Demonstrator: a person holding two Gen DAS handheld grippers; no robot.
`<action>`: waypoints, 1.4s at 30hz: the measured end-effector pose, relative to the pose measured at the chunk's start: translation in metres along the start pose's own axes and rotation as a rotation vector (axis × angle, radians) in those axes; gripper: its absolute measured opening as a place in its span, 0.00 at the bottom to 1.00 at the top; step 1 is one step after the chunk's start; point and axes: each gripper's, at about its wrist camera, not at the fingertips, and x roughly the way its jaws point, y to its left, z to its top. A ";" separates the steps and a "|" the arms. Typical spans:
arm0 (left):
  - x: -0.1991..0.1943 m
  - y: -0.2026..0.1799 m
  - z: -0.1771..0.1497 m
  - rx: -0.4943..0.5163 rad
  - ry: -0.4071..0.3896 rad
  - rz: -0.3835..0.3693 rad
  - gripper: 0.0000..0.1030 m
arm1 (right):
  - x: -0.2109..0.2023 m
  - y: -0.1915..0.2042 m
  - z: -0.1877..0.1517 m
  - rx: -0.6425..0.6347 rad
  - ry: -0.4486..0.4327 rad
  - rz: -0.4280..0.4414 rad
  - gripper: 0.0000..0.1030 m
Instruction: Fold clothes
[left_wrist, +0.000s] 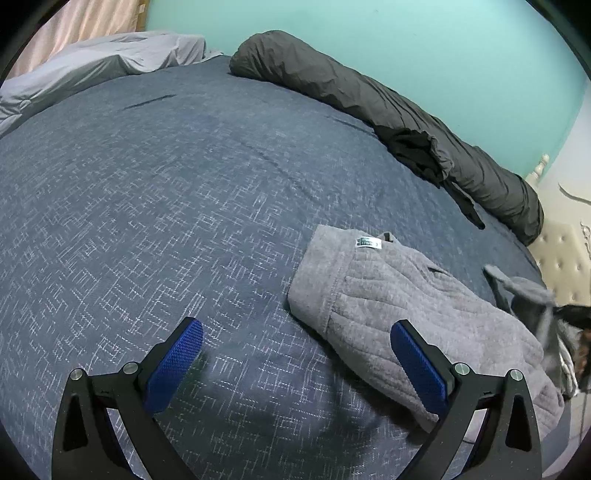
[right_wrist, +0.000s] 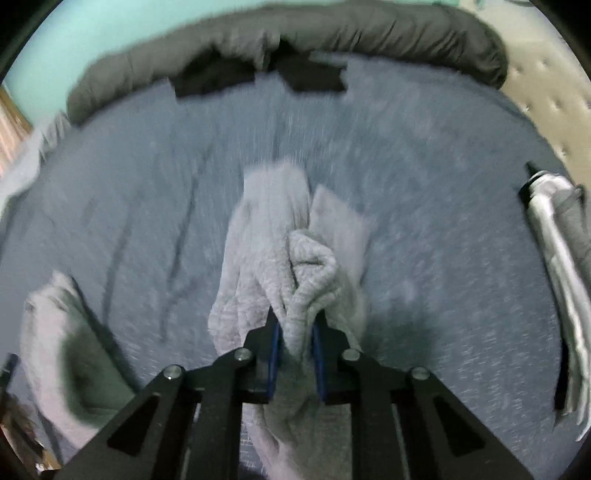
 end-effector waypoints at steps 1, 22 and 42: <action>-0.001 0.000 0.000 -0.002 -0.002 0.001 1.00 | -0.016 -0.005 0.004 0.006 -0.038 0.008 0.14; -0.013 0.008 -0.002 -0.027 -0.030 0.007 1.00 | -0.101 -0.163 -0.046 0.317 -0.113 -0.230 0.23; 0.011 -0.052 -0.016 0.031 0.085 -0.062 1.00 | -0.099 -0.080 -0.102 0.176 -0.173 0.055 0.53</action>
